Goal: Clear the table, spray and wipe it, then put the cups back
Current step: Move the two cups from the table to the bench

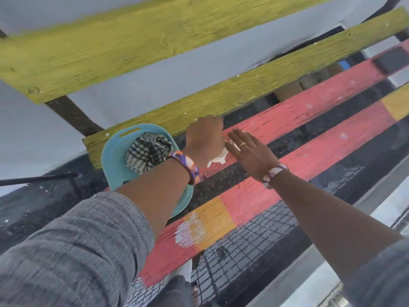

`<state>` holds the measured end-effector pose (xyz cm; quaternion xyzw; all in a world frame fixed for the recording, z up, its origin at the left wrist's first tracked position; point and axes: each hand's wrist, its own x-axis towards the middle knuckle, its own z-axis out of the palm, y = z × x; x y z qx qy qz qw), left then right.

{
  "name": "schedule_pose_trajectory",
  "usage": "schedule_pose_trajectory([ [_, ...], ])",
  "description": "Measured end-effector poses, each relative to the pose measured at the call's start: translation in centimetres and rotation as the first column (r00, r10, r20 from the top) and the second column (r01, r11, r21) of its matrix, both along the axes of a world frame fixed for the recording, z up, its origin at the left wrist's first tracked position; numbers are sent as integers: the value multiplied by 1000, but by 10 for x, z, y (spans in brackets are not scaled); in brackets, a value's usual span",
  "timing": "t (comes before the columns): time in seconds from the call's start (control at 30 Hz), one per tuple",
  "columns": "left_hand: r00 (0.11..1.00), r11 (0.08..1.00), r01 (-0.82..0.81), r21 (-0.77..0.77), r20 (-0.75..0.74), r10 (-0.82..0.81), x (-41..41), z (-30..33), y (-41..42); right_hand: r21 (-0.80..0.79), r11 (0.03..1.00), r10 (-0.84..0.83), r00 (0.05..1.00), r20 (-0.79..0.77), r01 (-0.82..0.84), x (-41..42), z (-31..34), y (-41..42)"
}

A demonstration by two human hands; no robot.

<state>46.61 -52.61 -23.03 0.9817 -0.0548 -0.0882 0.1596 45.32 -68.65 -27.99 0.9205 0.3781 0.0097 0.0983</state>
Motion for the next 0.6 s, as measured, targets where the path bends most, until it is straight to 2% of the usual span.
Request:
schedule_pose_trajectory([
  [0.07,997,997,-61,-52,37,63,-3,16,20,112,992,69,997,-45,-63,-12,6,14],
  [0.1,993,992,-105,-72,54,109,-5,22,33,199,979,61,992,-107,-39,-20,13,25],
  [0.2,962,959,-254,-122,72,264,-15,32,72,456,871,-11,937,-350,181,-53,29,59],
  [0.27,934,929,-337,-150,68,350,-28,31,94,542,763,-14,847,-531,352,-79,31,83],
  [0.4,883,865,-459,-202,-2,469,-52,20,119,503,657,8,663,-749,561,-114,17,120],
  [0.53,804,767,-584,-266,-59,592,-75,14,133,419,362,-72,473,-878,833,-114,9,157],
  [0.6,731,669,-660,-341,-88,676,-87,18,138,371,304,-82,412,-908,878,-109,6,171],
])
